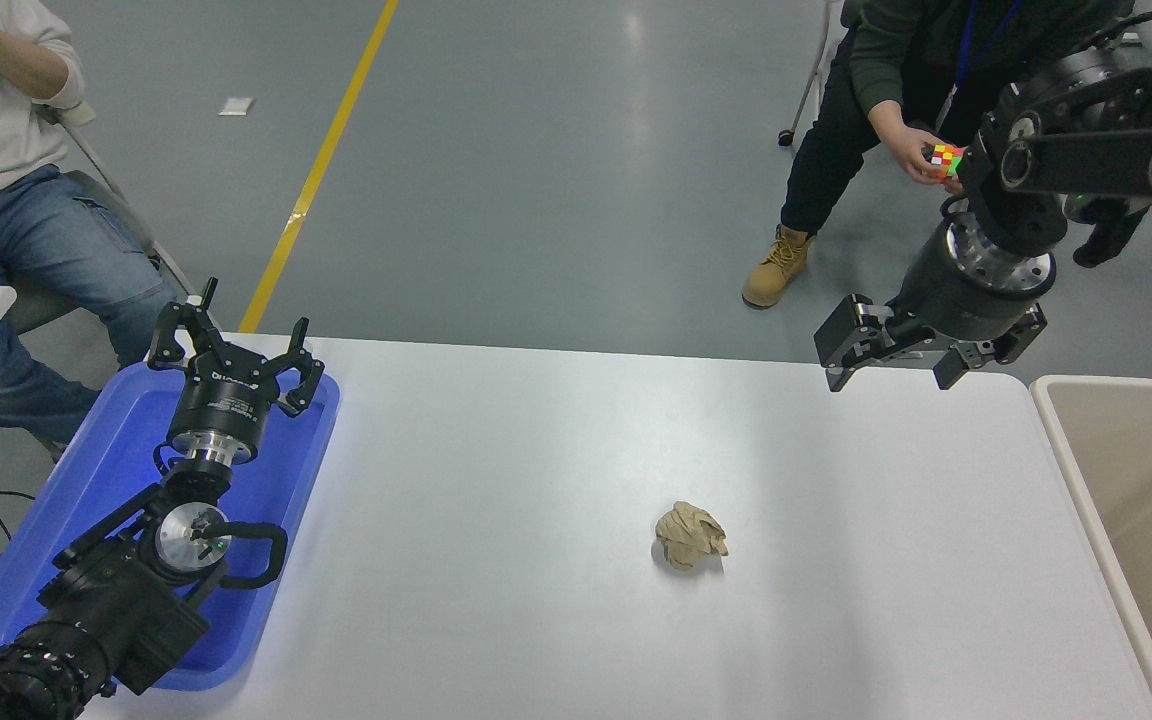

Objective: Pick up paper ball place in dustbin

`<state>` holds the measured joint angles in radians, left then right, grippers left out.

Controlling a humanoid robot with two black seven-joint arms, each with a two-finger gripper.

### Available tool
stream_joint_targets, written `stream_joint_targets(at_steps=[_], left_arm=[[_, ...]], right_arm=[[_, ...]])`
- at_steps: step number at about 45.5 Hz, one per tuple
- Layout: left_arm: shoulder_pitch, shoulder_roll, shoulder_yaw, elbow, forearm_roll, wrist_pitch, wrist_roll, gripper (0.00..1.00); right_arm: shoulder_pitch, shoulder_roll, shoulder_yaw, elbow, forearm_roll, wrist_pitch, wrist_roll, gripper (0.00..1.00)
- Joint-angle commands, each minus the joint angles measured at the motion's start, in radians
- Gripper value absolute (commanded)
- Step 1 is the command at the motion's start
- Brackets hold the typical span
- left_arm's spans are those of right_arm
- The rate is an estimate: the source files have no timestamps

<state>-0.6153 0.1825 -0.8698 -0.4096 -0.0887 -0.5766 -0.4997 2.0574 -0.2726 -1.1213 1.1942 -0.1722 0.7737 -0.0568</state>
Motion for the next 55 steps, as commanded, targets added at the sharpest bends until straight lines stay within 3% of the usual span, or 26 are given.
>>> stream_joint_targets(at_steps=[1, 30, 55], left_arm=[[0.0, 0.0, 0.0, 0.0, 0.0, 0.0, 0.0, 1.0], [0.0, 0.0, 0.0, 0.0, 0.001, 0.0, 0.0, 1.0], [0.0, 0.0, 0.0, 0.0, 0.001, -0.002, 0.0, 1.0]], right_arm=[[0.0, 0.009, 0.003, -0.002, 0.002, -0.001, 0.0, 1.0], [-0.016, -0.002, 0.077, -0.064, 0.003, -0.01, 0.002, 1.0], [-0.04, 0.073, 0.184, -0.061, 0.005, -0.019, 0.005, 1.0]])
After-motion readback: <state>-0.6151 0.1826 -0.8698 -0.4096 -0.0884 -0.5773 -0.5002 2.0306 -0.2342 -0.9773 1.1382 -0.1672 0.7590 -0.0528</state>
